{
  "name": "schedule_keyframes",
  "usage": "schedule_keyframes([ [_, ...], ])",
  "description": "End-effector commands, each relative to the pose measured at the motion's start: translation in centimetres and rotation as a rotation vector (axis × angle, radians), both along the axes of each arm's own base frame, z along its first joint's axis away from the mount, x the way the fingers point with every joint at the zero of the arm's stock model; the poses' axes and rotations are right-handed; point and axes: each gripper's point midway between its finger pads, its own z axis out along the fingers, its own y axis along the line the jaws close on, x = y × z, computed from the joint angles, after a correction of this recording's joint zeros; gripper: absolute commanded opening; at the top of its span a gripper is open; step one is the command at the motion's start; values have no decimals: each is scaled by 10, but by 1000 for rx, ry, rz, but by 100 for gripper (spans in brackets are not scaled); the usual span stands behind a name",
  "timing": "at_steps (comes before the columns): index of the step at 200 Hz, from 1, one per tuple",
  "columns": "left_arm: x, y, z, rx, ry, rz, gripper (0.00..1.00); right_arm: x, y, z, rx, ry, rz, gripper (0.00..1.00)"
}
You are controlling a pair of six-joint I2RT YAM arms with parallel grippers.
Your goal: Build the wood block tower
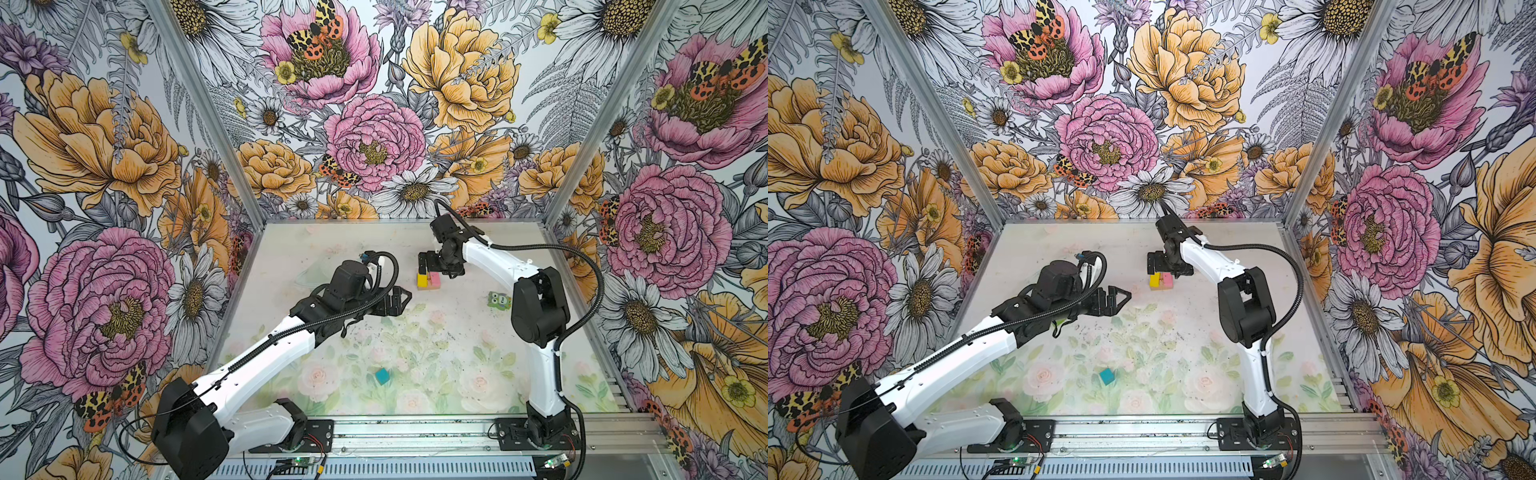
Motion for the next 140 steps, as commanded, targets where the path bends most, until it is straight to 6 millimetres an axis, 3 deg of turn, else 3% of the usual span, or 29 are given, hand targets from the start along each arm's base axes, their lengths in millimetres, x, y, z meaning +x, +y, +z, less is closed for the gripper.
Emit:
schedule_keyframes([
  [1,-5,5,2,-14,-11,14,99,4,3,2,-25,-6,-22,100],
  [65,-8,18,1,-25,-14,34,99,3,-1,-19,-90,51,-66,94],
  [140,-7,26,-1,-32,-11,40,99,4,5,-25,-96,68,-63,95],
])
